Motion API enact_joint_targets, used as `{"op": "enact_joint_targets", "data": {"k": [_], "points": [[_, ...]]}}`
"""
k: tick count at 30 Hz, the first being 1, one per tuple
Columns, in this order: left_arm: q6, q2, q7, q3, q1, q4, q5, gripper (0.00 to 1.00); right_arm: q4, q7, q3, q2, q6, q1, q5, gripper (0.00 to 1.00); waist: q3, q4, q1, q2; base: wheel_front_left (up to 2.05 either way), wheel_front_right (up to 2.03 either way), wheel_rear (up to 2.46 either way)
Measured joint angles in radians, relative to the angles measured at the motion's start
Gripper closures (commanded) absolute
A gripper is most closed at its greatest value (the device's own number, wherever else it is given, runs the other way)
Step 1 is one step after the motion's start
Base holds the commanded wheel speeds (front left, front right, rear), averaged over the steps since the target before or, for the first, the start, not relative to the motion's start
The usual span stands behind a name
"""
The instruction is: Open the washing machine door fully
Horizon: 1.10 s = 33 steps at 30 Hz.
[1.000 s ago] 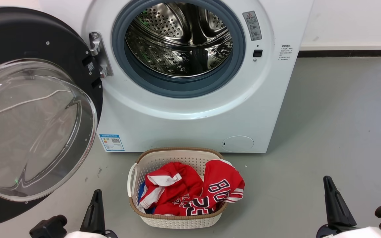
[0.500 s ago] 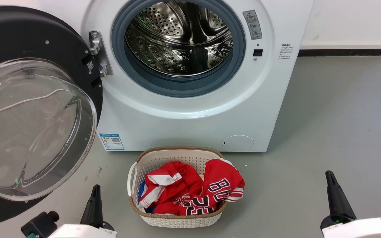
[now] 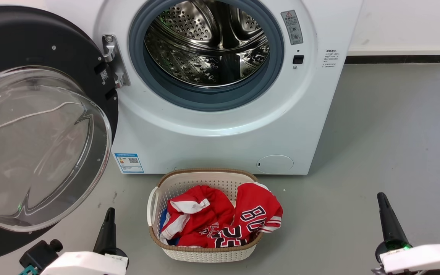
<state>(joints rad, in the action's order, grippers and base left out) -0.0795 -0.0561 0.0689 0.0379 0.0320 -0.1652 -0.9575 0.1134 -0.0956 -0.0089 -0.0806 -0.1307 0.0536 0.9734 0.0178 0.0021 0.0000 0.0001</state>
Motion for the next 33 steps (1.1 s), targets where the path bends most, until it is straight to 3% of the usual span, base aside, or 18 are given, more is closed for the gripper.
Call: {"op": "enact_joint_targets", "data": {"k": [33], "points": [[-0.026,0.000,-0.090,0.033,-0.067,-0.041,-0.340,1.00,0.066,0.088,-0.029,-0.002,0.000,-0.078,0.350,1.00,-0.009,-0.001,0.0000,0.0000,0.00,0.00,0.00]]}}
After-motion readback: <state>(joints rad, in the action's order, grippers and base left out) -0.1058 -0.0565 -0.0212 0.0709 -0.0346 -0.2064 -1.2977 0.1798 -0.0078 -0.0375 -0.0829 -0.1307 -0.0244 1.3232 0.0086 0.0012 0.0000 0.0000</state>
